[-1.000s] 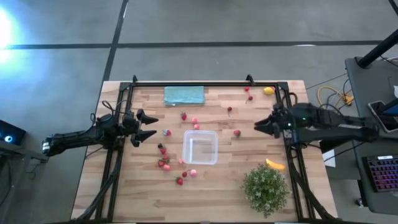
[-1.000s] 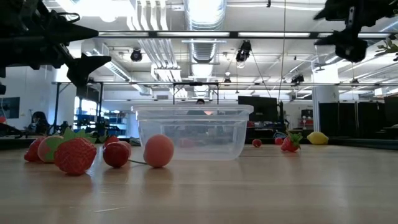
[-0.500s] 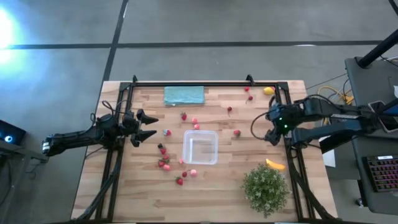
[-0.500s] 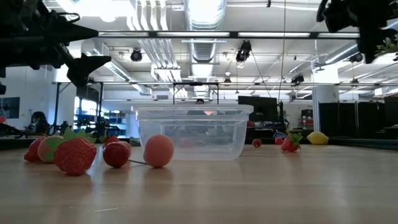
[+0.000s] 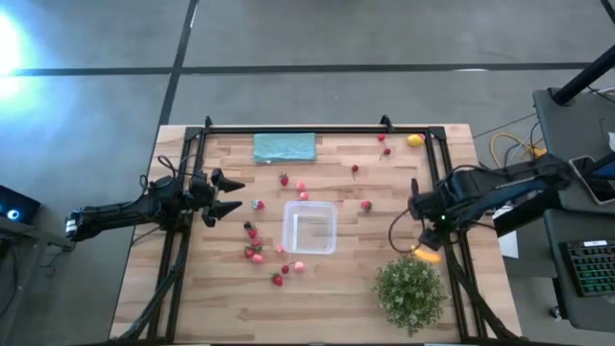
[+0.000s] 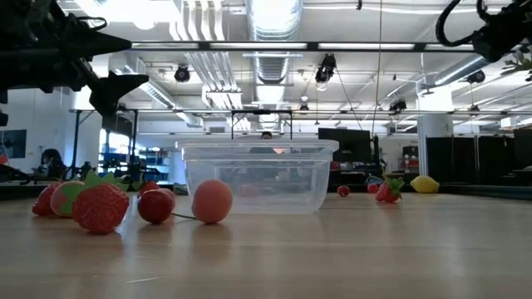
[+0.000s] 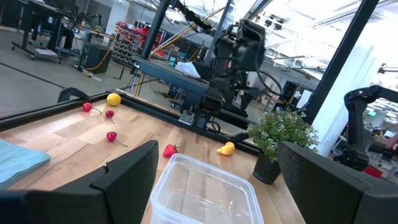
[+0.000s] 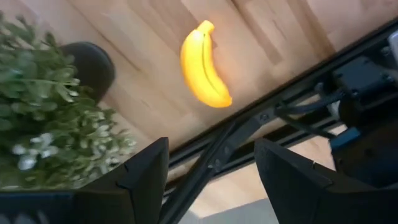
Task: Pick and placing Produce into tupperware
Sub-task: Put the yellow banana into the transparent bin
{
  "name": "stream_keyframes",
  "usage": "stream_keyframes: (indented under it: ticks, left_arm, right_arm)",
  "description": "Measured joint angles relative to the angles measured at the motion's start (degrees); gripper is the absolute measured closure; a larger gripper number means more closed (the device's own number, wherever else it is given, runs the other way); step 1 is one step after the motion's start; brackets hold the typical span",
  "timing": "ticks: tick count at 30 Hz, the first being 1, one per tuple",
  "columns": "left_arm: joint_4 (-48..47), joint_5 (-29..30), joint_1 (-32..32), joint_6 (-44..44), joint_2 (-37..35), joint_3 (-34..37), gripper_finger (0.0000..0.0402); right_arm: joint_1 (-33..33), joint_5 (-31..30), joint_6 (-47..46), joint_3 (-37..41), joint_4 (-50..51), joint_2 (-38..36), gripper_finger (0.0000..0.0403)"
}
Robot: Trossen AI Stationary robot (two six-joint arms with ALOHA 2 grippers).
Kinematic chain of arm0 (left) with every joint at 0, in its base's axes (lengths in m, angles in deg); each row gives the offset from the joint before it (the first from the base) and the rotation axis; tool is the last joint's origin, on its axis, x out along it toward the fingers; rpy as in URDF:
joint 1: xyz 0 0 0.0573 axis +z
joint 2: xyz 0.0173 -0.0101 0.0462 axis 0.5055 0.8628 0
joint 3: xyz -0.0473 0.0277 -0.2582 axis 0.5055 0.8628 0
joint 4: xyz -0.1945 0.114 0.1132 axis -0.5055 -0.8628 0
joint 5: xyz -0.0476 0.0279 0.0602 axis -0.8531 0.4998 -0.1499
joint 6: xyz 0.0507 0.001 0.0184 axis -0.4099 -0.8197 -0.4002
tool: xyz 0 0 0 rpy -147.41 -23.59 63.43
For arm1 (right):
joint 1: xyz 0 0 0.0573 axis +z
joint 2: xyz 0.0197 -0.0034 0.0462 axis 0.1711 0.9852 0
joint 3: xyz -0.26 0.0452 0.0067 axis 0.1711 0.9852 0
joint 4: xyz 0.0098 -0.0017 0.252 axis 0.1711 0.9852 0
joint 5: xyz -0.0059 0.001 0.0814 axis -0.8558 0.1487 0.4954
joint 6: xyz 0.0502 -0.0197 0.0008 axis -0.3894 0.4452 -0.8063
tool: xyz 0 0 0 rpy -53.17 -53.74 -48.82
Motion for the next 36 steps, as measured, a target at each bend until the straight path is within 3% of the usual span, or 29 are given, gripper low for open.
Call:
stream_keyframes:
  ticks: [12,17,21,27,31,36]
  left_arm:
    - [0.00,0.00,-0.02,0.01,0.00,0.00,0.0088]
    - [0.00,0.01,-0.01,0.01,0.00,0.00,0.0088]
    - [0.00,0.00,0.00,0.01,0.00,0.00,0.0088]
    - [0.00,0.00,0.00,0.01,0.00,0.00,0.0088]
    - [0.00,0.02,-0.02,0.01,0.00,0.00,0.0088]
    - [0.00,0.01,0.00,0.01,0.00,0.00,0.0088]
  right_arm:
    - [17.18,-7.64,-3.17,6.01,-5.96,2.77,0.0174]
    - [26.50,-15.75,-10.34,10.96,-11.68,1.75,0.0174]
    - [32.52,-22.22,-17.96,10.38,-12.12,1.57,0.0174]
    - [35.97,-20.89,-27.63,8.32,-12.54,1.19,0.0174]
    - [36.12,-21.73,-23.05,6.52,-15.68,0.92,0.0174]
    - [35.47,-28.68,-21.64,4.77,-17.81,0.90,0.0174]
